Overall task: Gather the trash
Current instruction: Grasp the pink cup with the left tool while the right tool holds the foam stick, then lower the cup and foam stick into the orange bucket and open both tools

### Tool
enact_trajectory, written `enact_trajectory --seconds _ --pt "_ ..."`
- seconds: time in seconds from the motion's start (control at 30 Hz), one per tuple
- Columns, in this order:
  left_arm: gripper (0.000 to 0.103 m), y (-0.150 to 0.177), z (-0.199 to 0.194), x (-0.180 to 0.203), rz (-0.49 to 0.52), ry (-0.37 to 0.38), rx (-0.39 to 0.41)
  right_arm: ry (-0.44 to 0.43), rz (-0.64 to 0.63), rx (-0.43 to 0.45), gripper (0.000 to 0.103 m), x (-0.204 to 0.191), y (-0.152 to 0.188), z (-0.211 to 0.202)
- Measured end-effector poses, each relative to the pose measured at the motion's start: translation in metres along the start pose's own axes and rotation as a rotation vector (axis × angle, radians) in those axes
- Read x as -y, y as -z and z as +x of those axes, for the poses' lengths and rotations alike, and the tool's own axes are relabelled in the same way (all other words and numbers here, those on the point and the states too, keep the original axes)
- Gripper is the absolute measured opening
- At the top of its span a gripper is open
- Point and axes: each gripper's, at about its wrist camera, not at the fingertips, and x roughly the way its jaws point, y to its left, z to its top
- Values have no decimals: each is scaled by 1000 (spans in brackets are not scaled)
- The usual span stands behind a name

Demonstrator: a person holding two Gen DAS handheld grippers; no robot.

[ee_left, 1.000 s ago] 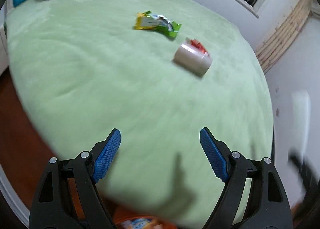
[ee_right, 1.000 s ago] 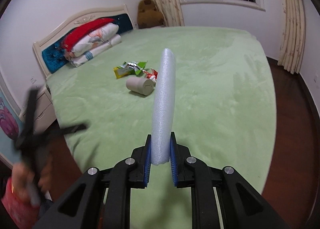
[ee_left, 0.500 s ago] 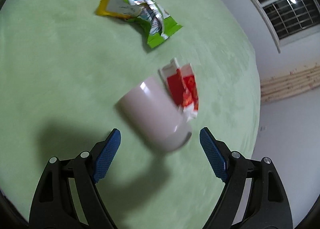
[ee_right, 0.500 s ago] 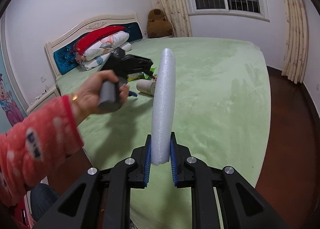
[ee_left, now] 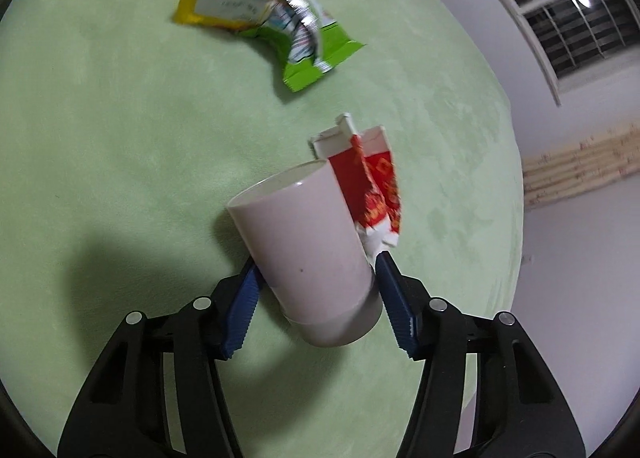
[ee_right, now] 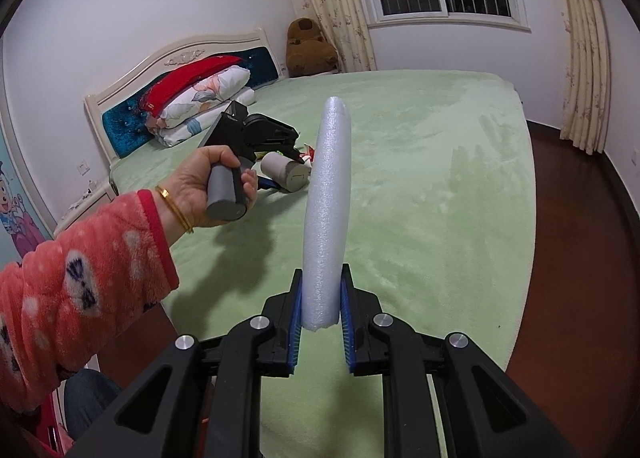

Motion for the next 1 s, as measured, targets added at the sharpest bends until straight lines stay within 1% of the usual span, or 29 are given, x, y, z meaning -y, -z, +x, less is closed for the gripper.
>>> enact_trajectory --seconds 0.1,0.2,0.3,0.47,0.57,0.67,0.73,0.8,0.87,0.93,1.0 --pt "55 8 -17 -5 41 12 2 -7 0 2 17 -3 1 0" --pt "55 10 -24 -4 74 15 12 -16 -9 6 17 -10 1 -2" --pt "54 18 -44 -5 133 26 37 -23 -21 10 17 -17 1 -6" --pt "54 44 -91 -5 244 63 60 -35 -46 11 17 -34 2 -13" --pt "54 74 -125 -12 333 56 70 -51 -67 9 17 -47 4 -18" --pt "54 107 -155 -20 409 59 62 -67 -92 1 17 -61 12 -25" --pt "54 137 -182 -33 462 67 70 -80 -105 -10 17 -68 16 -28" --pt "54 157 -195 -43 490 76 67 -91 -128 -30 17 -79 26 -30" --pt "54 183 -212 -61 516 72 56 -100 -149 -56 17 -87 36 -32" --pt "54 204 -220 -77 535 56 44 -113 -164 -87 17 -95 48 -32" --pt "54 228 -225 -102 533 43 6 -133 -167 -136 17 -103 64 -29"
